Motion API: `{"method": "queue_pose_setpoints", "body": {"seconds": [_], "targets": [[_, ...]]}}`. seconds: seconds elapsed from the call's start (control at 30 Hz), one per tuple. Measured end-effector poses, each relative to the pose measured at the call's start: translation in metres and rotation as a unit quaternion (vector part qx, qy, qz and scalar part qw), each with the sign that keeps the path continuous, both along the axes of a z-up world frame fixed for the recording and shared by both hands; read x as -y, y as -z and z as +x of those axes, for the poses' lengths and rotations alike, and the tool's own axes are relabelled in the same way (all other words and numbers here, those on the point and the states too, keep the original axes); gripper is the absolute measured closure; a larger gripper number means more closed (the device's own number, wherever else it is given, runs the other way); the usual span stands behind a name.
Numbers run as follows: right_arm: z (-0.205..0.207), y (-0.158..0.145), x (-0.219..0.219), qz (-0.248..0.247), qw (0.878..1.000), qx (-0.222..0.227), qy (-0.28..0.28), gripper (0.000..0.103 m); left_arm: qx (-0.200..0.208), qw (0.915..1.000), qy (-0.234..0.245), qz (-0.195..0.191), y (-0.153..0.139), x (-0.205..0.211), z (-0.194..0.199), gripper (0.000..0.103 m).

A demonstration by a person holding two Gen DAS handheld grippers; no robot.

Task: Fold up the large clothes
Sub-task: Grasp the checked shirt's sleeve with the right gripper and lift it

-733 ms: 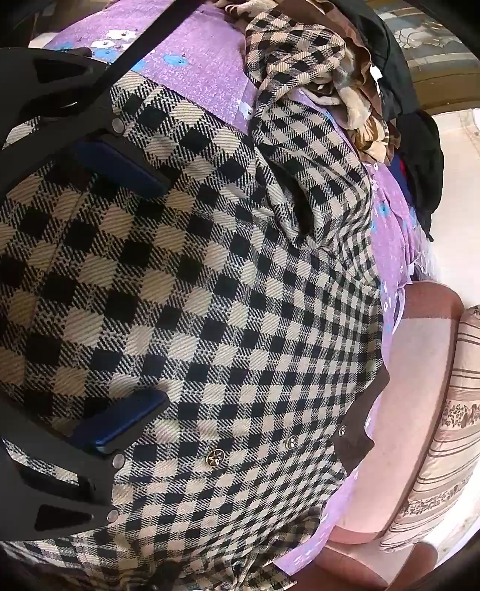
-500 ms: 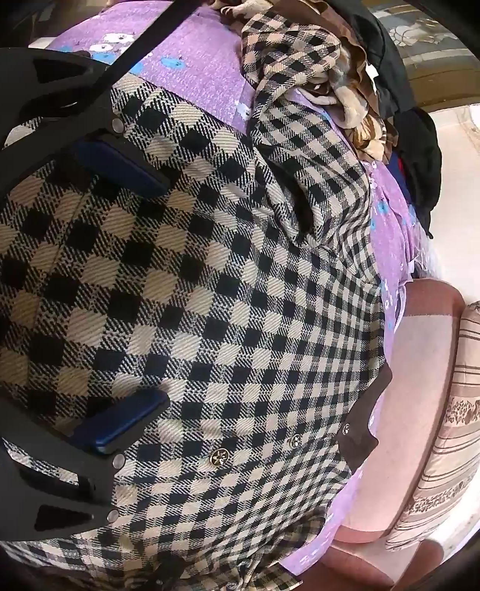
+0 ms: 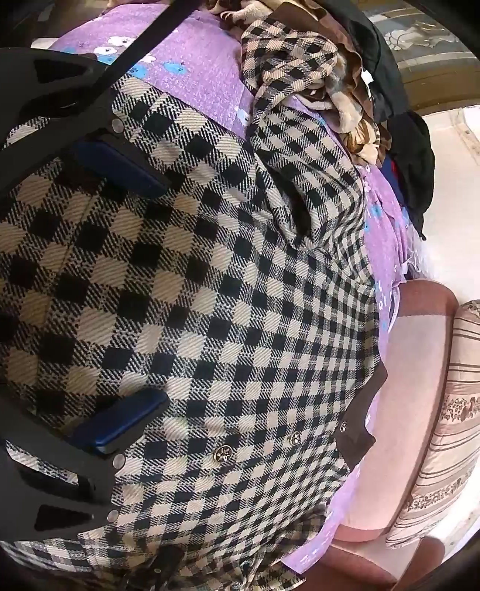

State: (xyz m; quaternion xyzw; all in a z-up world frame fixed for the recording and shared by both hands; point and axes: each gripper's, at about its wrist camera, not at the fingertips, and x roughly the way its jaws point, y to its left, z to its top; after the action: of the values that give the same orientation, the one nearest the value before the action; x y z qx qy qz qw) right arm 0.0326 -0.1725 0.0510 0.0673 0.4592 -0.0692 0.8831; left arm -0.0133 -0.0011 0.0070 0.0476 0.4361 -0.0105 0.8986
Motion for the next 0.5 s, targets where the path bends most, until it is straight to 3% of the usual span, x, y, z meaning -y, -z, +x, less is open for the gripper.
{"method": "queue_pose_setpoints", "body": {"seconds": [0.13, 0.5], "targets": [[-0.04, 0.014, 0.016, -0.007, 1.0, -0.008, -0.003, 0.0, 0.002, 1.0, 0.001, 0.002, -0.003, 0.0, -0.001, 0.0], [-0.065, 0.027, 0.042, 0.015, 1.0, 0.01, 0.01, 0.0, -0.008, 0.9998, 0.008, 0.016, -0.007, 0.002, -0.007, 0.0]]}}
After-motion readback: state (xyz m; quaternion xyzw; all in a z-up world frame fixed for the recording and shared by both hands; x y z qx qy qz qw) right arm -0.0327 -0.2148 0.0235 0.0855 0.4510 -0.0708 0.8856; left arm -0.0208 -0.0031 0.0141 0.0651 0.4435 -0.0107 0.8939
